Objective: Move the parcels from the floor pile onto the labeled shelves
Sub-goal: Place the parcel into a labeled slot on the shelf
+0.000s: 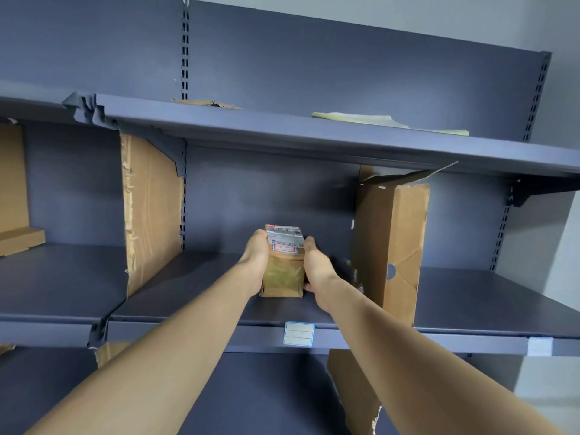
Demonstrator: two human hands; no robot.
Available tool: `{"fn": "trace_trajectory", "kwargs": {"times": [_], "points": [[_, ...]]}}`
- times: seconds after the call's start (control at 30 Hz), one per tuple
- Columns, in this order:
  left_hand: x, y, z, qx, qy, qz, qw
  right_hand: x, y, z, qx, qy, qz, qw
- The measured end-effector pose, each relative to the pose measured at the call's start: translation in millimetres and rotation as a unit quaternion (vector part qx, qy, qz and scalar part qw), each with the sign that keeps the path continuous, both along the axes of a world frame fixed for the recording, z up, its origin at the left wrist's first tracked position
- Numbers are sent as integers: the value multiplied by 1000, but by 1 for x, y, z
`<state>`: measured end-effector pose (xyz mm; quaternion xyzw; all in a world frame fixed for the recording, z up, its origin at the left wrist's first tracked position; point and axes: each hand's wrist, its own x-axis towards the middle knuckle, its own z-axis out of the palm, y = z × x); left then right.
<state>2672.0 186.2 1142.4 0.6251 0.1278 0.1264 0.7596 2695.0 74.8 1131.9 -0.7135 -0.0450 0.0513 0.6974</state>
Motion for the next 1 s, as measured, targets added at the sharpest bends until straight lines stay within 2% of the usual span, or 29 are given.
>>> {"fn": "trace_trajectory", "kwargs": {"times": [0.1,0.23,0.57,0.73,0.83,1.0], "points": [[-2,-1,-4,0,16,-17,1000,4,3,-4,0,16,-3,1000],[-8,0,-12,74,28,-17,997,1,1,-5,-18,16,-2,1000],[-56,4,-7,150,34,-3,988,-24,-4,-4,-29,-5,-35,999],[-73,9,-11,185,5,45,982,-43,-14,-9,-14,-26,-38,999],[-87,4,-9,173,-42,85,980,-78,-28,-6,-27,-47,-44,998],[-126,-25,-10,176,-78,57,980,-124,-53,-13,-66,-90,-43,993]]}}
